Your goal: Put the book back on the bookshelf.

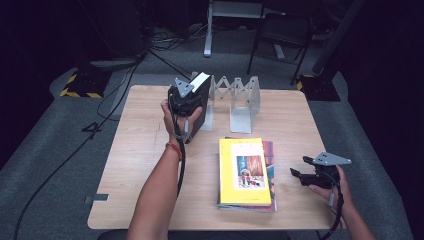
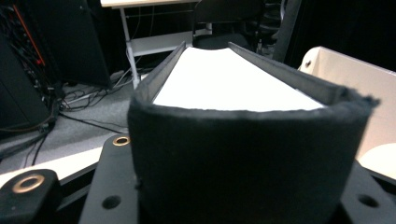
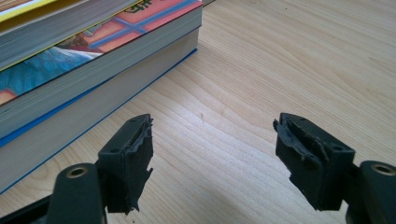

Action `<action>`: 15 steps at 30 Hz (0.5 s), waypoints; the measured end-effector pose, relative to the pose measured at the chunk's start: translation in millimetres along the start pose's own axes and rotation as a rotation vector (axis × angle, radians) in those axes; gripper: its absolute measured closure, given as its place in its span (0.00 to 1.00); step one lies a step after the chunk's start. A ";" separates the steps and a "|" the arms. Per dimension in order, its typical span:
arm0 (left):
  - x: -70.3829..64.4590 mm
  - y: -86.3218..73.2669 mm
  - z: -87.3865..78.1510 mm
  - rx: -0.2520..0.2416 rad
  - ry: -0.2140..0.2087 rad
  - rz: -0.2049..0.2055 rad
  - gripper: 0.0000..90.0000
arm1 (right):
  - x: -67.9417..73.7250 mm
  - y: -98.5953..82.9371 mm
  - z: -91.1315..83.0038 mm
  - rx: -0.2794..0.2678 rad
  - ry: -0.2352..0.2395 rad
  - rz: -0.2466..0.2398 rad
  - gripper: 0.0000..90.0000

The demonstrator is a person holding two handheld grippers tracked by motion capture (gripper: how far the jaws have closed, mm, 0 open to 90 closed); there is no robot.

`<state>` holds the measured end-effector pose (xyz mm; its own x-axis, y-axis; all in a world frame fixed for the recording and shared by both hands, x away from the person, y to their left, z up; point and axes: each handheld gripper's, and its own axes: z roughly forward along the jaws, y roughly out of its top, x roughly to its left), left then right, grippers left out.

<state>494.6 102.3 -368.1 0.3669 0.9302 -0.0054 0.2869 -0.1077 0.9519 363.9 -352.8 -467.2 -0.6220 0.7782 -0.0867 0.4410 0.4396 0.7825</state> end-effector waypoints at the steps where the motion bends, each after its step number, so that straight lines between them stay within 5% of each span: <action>1: 1.4 -3.2 1.2 0.004 -0.002 -0.005 0.58 | 0.0 0.1 -0.4 -0.003 0.002 0.000 0.31; 15: 7.7 -23.5 -21.3 -0.003 -0.025 0.001 0.56 | 0.8 0.8 -0.1 0.003 0.002 -0.012 0.32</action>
<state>471.8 119.5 -384.0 0.3892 0.9211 -0.0117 0.2839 -0.1079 0.9528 363.7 -351.9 -466.6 -0.6283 0.7722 -0.0945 0.4359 0.4501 0.7793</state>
